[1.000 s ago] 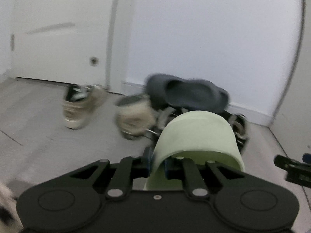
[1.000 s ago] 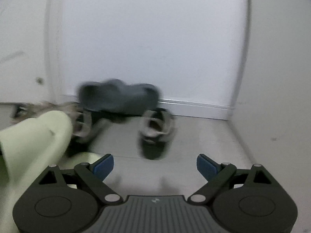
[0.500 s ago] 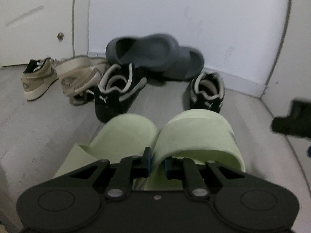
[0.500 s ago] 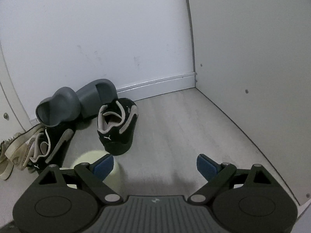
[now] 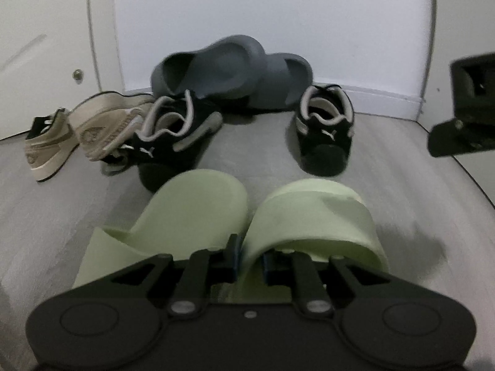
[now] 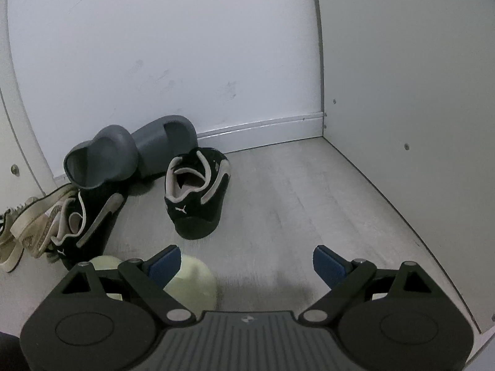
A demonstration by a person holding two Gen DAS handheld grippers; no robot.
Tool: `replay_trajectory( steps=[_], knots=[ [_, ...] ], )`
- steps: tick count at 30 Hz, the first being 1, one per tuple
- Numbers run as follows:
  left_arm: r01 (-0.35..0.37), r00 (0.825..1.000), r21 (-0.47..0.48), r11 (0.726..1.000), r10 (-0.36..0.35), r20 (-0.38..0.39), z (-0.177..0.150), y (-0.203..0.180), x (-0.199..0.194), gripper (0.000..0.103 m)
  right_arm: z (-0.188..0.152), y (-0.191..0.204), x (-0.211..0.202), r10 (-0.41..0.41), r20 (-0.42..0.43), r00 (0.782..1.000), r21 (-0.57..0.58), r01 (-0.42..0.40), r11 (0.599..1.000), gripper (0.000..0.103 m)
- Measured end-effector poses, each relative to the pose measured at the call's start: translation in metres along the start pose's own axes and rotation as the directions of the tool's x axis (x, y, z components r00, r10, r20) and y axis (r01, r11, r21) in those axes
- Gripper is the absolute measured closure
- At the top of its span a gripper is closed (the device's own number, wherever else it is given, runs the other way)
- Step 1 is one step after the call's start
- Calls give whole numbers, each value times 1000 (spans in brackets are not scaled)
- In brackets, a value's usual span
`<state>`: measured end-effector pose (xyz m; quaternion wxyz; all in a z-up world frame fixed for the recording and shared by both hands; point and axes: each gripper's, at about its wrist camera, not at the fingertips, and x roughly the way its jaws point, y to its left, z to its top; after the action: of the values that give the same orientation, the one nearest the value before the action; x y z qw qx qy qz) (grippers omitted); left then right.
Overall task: Organize scattered shoes
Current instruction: 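Carry the pale green slide with the left tool, set it beside the other, open, then grasp one pale green slide with the right tool and lift it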
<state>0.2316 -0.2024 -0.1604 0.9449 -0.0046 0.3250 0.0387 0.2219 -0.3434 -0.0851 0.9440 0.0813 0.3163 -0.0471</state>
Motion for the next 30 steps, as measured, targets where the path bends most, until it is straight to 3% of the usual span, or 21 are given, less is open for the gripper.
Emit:
replay_trajectory(
  steps=[4, 8, 11, 13, 16, 21, 22, 25, 30],
  knots=[
    [77, 996, -22, 997, -78, -36, 3, 10, -4, 81, 2, -5, 1, 6, -2, 1000, 40, -6, 999, 10],
    [127, 991, -37, 991, -128, -32, 2, 27, -24, 65, 2, -7, -2, 20, -7, 1000, 71, -19, 997, 10],
    [180, 984, -47, 983, -179, 15, 0, 52, -57, 63, -1, -1, -4, 41, -29, 999, 49, -40, 998, 10],
    [199, 978, -46, 979, -195, 79, 2, 76, -83, 59, -6, 10, -4, 89, -89, 992, 11, -89, 996, 10],
    [178, 975, -56, 982, -169, 141, 13, 112, -108, 55, -13, 32, 3, 114, -192, 975, -66, -129, 989, 10],
    [81, 976, -69, 994, -65, 207, 25, 175, -134, 53, -26, 58, 27, -7, -314, 950, -210, -62, 976, 12],
    [44, 975, -83, 996, -24, 219, 24, 192, -138, 53, -29, 61, 33, -32, -328, 944, -230, -47, 972, 18],
    [3, 978, -185, 983, 36, 205, 17, 235, -144, 53, -34, 65, 46, -86, -315, 945, -270, -3, 963, 31],
    [30, 985, -346, 938, 30, 167, 10, 269, -144, 53, -40, 79, 55, -207, -147, 967, -439, 123, 890, 42]
  ],
)
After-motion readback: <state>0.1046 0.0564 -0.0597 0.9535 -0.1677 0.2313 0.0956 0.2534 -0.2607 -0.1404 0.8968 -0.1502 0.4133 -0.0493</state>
